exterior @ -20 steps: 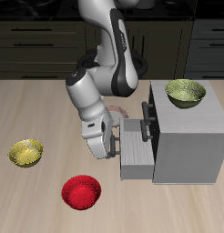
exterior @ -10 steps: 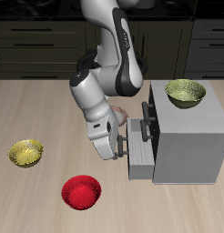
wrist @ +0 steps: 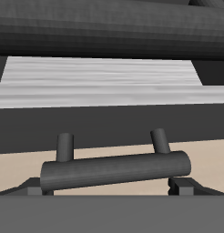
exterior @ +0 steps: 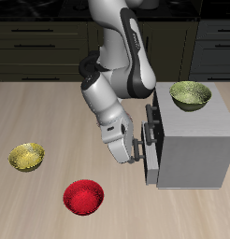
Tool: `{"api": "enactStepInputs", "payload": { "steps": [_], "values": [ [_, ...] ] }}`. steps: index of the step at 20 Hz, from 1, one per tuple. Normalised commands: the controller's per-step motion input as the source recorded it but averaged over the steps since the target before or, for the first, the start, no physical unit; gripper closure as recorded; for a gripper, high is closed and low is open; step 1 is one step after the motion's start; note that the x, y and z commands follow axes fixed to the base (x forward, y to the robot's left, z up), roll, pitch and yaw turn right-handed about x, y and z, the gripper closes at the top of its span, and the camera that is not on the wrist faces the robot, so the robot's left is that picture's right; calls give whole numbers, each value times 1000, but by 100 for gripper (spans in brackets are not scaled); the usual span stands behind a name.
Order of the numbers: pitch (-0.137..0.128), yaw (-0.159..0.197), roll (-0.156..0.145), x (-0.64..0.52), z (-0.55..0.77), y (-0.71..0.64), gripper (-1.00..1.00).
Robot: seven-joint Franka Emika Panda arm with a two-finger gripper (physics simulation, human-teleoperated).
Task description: Close the bottom drawer of the white cabinet
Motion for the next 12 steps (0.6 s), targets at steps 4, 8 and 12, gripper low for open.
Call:
{"api": "enactStepInputs", "payload": {
  "steps": [4,8,12],
  "values": [
    [-25,-5,39,47,1,274,-100],
    [-30,8,41,246,-17,387,-100],
    [-62,3,59,301,98,496,-100]
  ]
}}
